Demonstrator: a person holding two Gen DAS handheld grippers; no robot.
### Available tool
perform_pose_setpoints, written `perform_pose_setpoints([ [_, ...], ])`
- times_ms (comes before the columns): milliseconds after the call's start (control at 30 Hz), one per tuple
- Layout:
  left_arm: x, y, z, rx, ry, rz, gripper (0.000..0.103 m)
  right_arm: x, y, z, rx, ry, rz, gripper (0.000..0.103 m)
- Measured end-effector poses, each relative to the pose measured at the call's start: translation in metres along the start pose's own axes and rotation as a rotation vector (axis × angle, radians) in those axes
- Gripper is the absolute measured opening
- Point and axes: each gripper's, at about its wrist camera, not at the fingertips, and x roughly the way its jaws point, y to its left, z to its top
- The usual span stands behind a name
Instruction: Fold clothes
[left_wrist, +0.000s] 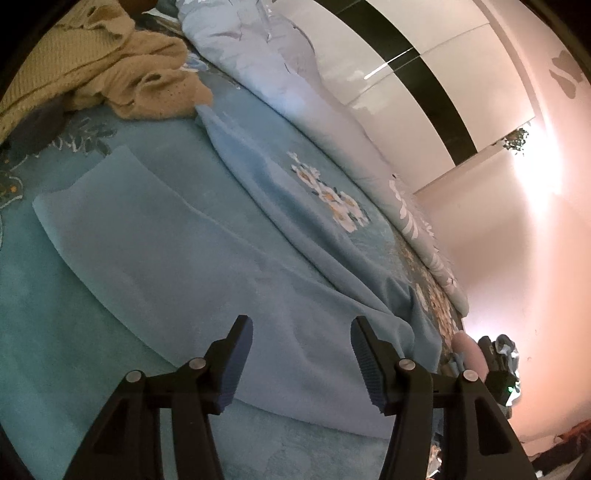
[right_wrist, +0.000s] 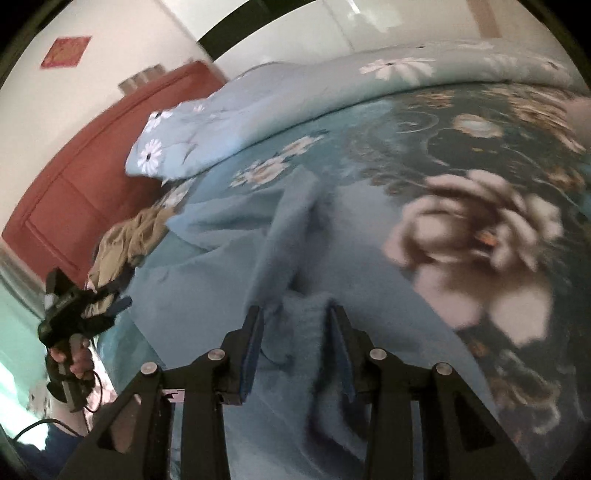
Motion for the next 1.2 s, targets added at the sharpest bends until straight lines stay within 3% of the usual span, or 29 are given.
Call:
perform_pose_setpoints([
  [167, -0.005, 0.007, -0.001, -0.018, -0.012, 0.011, 0.06, 0.006, 0.0, -0.003, -0.014, 0.014, -0.023, 0.034],
  [200, -0.006, 0.008, 0.0, -0.026, -0.013, 0.012, 0.06, 0.005, 0.002, -0.003, -0.024, 0.019, -0.022, 0.013],
  [300, -0.005, 0.011, 0.0, -0.036, -0.012, 0.011, 0.06, -0.001, 0.003, 0.0, -0.04, 0.018, -0.021, 0.007],
  [500, -0.009, 0.015, -0.001, -0.037, -0.02, 0.019, 0.06, -0.044, -0.014, 0.043, -0.053, -0.17, -0.278, 0.007],
  [567, -0.011, 0.019, -0.001, -0.048, -0.028, 0.02, 0.06, -0.059, -0.033, 0.066, -0.006, -0.253, -0.399, 0.007],
  [667, -0.015, 0.026, -0.001, -0.062, -0.039, 0.027, 0.06, -0.065, -0.07, 0.095, 0.097, -0.305, -0.505, 0.007],
  [800, -0.022, 0.035, -0.001, -0.081, -0.051, 0.042, 0.06, -0.048, -0.118, 0.112, 0.228, -0.265, -0.553, 0.007],
  [900, -0.029, 0.044, -0.001, -0.098, -0.068, 0.054, 0.06, -0.027, -0.136, 0.107, 0.264, -0.189, -0.599, 0.007],
  [1100, -0.046, 0.055, 0.0, -0.119, -0.111, 0.088, 0.06, -0.022, -0.134, 0.095, 0.268, -0.156, -0.626, 0.01],
  [1167, -0.051, 0.059, -0.001, -0.126, -0.128, 0.104, 0.061, -0.029, -0.126, 0.096, 0.263, -0.163, -0.625, 0.026],
  [1200, -0.053, 0.061, -0.001, -0.13, -0.137, 0.113, 0.063, -0.034, -0.121, 0.095, 0.257, -0.174, -0.62, 0.041],
])
